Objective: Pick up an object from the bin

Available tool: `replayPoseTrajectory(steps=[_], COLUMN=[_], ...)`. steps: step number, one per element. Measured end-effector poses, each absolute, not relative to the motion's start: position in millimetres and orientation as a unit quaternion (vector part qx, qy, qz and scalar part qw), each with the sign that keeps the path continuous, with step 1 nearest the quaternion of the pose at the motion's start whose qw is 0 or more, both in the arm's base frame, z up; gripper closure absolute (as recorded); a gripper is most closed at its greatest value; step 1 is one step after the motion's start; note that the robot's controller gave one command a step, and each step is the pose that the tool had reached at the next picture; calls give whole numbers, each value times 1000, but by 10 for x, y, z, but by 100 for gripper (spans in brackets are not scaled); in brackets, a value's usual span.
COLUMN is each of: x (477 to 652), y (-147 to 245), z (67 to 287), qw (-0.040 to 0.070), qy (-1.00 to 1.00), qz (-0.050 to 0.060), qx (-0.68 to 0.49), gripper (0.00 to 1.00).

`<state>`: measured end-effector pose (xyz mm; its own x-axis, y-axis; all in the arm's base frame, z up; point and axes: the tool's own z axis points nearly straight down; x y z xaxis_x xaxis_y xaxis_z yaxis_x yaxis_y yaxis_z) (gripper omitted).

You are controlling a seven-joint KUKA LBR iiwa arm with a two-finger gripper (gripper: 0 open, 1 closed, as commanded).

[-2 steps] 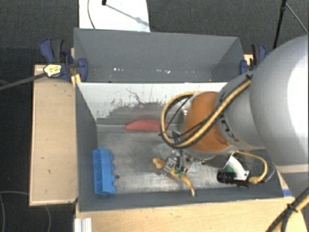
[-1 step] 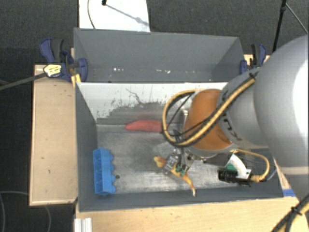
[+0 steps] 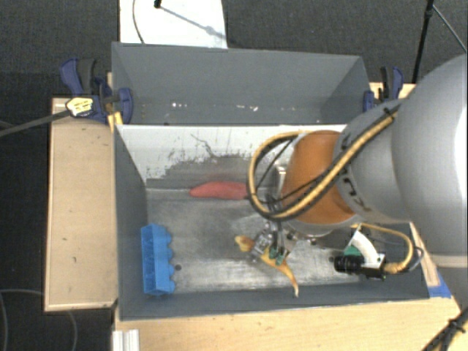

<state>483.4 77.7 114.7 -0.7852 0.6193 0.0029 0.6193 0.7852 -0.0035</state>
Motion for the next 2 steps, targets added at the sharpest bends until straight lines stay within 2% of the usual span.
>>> replayPoseTrajectory(steps=[2], x=[4843], y=[779], z=[1488], qw=[0], qy=[-945], qz=[0], qx=[-328], gripper=[100])
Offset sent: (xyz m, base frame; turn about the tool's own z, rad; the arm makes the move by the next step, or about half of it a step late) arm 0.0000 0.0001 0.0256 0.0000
